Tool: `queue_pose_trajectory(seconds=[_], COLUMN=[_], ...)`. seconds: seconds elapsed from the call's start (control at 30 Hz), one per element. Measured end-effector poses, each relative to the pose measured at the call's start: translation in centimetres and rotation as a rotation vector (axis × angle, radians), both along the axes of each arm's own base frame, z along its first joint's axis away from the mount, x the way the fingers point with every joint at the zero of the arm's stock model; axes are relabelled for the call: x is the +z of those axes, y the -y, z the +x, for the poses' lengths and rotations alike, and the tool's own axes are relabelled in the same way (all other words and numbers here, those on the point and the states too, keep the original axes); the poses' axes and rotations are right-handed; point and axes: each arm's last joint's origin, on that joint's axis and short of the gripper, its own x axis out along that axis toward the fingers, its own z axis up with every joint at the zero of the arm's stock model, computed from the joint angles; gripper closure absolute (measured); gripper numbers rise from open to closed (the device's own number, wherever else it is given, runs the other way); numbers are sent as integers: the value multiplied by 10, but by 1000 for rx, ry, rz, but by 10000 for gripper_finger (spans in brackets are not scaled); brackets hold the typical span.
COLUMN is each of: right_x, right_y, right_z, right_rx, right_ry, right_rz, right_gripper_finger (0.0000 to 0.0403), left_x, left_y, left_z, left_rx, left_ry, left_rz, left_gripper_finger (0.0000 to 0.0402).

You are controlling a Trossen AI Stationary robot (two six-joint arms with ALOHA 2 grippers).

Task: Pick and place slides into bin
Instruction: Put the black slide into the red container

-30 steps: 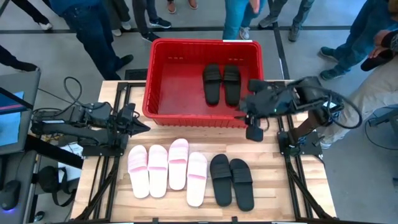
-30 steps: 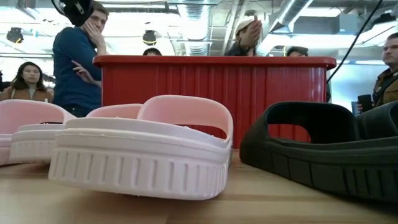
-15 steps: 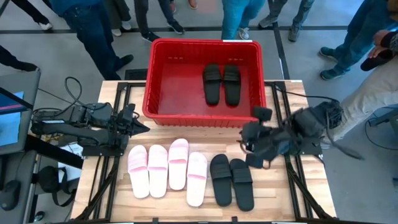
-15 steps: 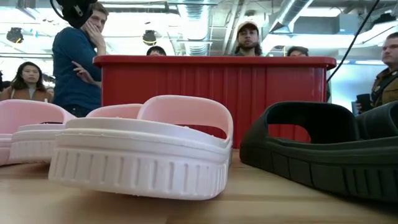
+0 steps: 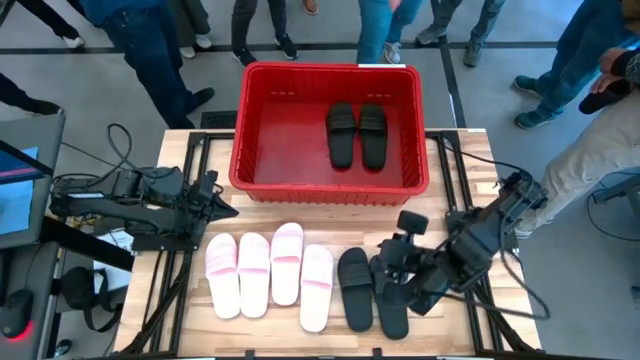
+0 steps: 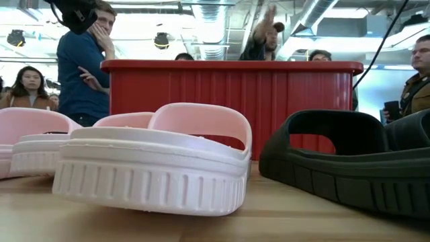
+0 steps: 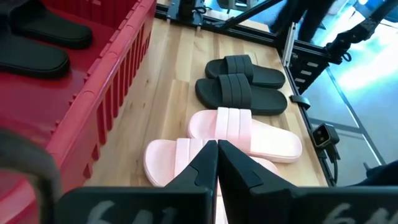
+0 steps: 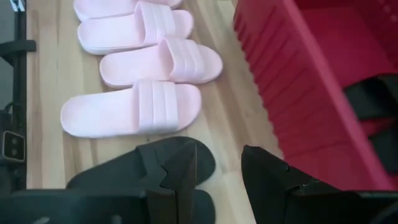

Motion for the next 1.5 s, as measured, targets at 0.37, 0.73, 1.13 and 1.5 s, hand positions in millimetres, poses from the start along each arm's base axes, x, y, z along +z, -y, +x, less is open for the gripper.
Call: queue_pose_trajectory(seconds=[0.37, 0.73, 1.13, 1.5], right_x=[-48, -81, -122, -140], right_y=[-6, -16, -36, -29], right_z=[32, 72, 99, 84], right_rx=[-11, 71, 169, 79], right_ry=[89, 83, 23, -175], right_rz=[59, 149, 245, 175], right_gripper_finger=[287, 287, 287, 287], left_x=[0, -3, -3, -3], left_y=[1, 3, 3, 3], left_z=[0, -2, -2, -2], left_rx=[-40, -96, -128, -136], left_ry=[0, -34, -25, -24], left_rz=[-20, -14, 33, 46], left_gripper_finger=[401, 401, 401, 401])
